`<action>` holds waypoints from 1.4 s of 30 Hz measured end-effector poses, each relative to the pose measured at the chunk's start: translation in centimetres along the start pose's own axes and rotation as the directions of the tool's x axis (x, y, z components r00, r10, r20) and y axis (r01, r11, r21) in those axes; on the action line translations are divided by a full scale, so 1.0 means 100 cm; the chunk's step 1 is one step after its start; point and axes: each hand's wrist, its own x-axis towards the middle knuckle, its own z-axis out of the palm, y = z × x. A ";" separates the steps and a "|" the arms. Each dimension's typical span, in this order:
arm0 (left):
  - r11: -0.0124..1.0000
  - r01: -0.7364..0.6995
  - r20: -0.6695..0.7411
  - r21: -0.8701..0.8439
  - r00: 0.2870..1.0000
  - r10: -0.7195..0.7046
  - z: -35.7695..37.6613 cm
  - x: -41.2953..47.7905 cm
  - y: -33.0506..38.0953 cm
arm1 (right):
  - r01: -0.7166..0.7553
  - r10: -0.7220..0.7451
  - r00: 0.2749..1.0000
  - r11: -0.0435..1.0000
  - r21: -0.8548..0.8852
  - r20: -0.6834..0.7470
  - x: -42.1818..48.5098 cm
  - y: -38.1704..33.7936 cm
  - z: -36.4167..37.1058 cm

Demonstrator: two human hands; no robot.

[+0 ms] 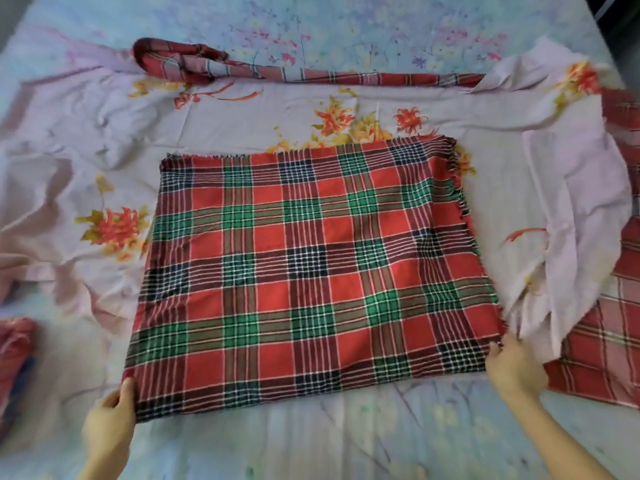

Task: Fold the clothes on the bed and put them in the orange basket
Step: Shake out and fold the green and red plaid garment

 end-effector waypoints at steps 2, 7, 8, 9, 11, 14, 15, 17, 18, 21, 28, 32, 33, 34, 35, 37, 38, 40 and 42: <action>0.997 -0.065 -0.053 0.041 0.996 0.068 -0.008 0.007 -0.005 | 0.027 -0.025 0.999 0.998 0.051 -0.036 0.007 0.013 -0.007; 0.983 -0.018 0.014 0.182 1.000 0.016 -0.010 0.012 -0.029 | -0.254 0.237 0.964 0.956 0.146 0.120 -0.002 0.036 0.010; 0.978 0.017 0.029 0.207 0.999 -0.023 -0.007 0.012 -0.030 | -0.286 0.260 0.955 0.937 0.202 0.146 -0.002 0.041 0.018; 0.970 0.042 0.009 0.240 0.999 -0.045 -0.004 0.010 -0.027 | -0.313 0.276 0.947 0.908 0.278 0.166 0.001 0.044 0.024; 0.942 0.002 -0.131 0.336 0.990 0.045 0.005 0.001 -0.011 | -0.317 0.271 0.948 0.829 0.460 0.164 0.004 0.045 0.027; 0.773 -0.502 -0.135 0.389 0.799 0.586 0.035 -0.044 0.041 | -0.419 0.303 0.906 0.530 0.737 0.297 0.001 0.041 0.018; 0.645 -0.654 -0.059 0.395 0.683 0.728 0.050 -0.065 0.062 | -0.461 0.306 0.885 0.468 0.754 0.351 0.001 0.039 0.016; 0.432 -0.813 0.071 0.390 0.494 0.867 0.085 -0.098 0.110 | -0.509 0.272 0.860 0.408 0.758 0.431 0.001 0.032 0.010; 0.354 -0.851 0.147 0.389 0.436 0.888 0.103 -0.111 0.132 | -0.516 0.249 0.857 0.391 0.763 0.452 0.003 0.031 0.009; 0.270 -0.867 0.422 0.418 0.448 0.788 0.156 -0.126 0.165 | -0.450 0.179 0.893 0.386 0.805 0.413 -0.005 0.015 -0.007; 0.419 -0.891 0.689 0.173 0.414 0.595 0.136 -0.108 0.170 | -0.004 -0.111 0.992 0.452 0.892 0.061 -0.071 -0.064 -0.046; 0.823 -0.509 0.535 -0.253 0.635 0.557 0.076 -0.087 0.134 | 0.242 -0.220 0.968 0.689 0.683 -0.121 -0.124 -0.123 -0.072; 0.844 -0.449 0.528 -0.295 0.660 0.535 0.065 -0.081 0.121 | 0.245 -0.201 0.969 0.748 0.617 -0.141 -0.133 -0.131 -0.075; 0.855 -0.399 0.528 -0.331 0.673 0.518 0.056 -0.074 0.109 | 0.211 -0.156 0.977 0.795 0.569 -0.144 -0.138 -0.133 -0.074; 0.868 -0.351 0.536 -0.351 0.685 0.494 0.049 -0.070 0.097 | 0.144 -0.093 0.988 0.841 0.521 -0.123 -0.140 -0.130 -0.072; 0.884 -0.305 0.544 -0.354 0.702 0.460 0.038 -0.061 0.079 | -0.006 0.023 0.999 0.916 0.400 -0.038 -0.138 -0.113 -0.067; 0.889 -0.297 0.551 -0.348 0.703 0.450 0.036 -0.058 0.071 | -0.059 0.061 0.998 0.945 0.321 0.003 -0.136 -0.102 -0.065; 0.899 -0.284 0.579 -0.332 0.691 0.432 0.033 -0.052 0.062 | -0.117 0.114 0.993 0.984 0.138 0.031 -0.137 -0.089 -0.070; 0.904 -0.261 0.577 -0.338 0.701 0.419 0.034 -0.048 0.062 | -0.113 0.113 0.993 0.994 -0.010 -0.040 -0.136 -0.087 -0.077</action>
